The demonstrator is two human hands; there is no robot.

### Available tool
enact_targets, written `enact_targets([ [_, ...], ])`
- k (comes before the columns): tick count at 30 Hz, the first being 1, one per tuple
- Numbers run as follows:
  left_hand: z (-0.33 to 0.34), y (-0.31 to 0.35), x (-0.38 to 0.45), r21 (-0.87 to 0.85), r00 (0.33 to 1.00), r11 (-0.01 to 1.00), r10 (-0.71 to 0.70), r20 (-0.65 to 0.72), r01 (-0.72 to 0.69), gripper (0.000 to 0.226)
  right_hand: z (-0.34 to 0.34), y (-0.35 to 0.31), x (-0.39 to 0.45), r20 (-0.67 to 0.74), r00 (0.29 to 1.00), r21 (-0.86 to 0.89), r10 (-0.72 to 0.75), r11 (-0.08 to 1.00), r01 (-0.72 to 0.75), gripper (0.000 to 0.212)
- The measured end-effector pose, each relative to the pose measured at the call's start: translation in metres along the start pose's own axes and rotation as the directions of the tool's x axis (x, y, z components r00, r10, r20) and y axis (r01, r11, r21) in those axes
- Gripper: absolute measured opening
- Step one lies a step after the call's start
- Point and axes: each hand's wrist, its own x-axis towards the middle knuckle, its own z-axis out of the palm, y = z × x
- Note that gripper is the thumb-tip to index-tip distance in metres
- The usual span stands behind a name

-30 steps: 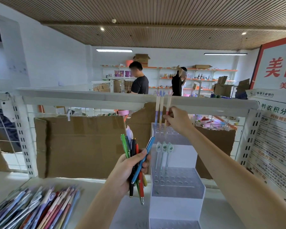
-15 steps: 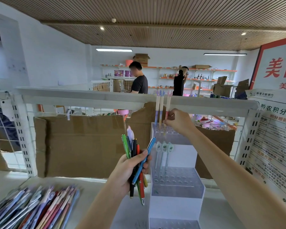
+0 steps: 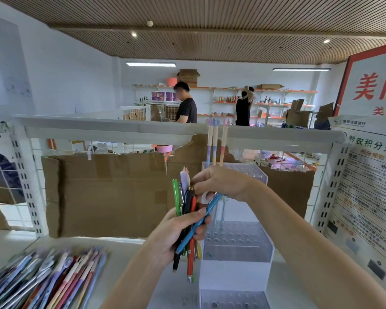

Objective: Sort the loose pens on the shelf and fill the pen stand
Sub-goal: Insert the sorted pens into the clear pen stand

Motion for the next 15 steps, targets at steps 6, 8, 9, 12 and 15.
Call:
enact_targets([
  [6, -0.002, 0.000, 0.000, -0.050, 0.998, 0.999, -0.013, -0.059, 0.010, 0.015, 0.000, 0.007, 0.007, -0.201, 0.979, 0.209, 0.011, 0.977, 0.032, 0.012],
  [8, -0.002, -0.003, -0.001, -0.088, 0.995, 0.996, -0.035, -0.091, 0.027, 0.011, -0.008, 0.006, 0.007, -0.302, 0.952, 0.316, 0.046, 0.947, 0.054, 0.013],
  [9, -0.002, -0.005, -0.001, -0.099, 0.994, 0.994, -0.044, -0.098, 0.034, 0.010, -0.012, 0.005, 0.006, -0.339, 0.940, 0.359, 0.046, 0.930, 0.083, 0.014],
  [12, -0.003, -0.008, -0.001, -0.119, 0.990, 0.992, -0.056, -0.126, 0.041, 0.011, -0.028, 0.004, 0.001, -0.518, 0.855, 0.365, 0.022, 0.910, 0.198, 0.014],
  [15, -0.005, -0.008, 0.001, -0.138, 0.985, 0.990, -0.042, -0.169, 0.018, 0.015, -0.047, 0.011, -0.006, -0.686, 0.727, 0.162, -0.016, 0.971, 0.174, 0.007],
])
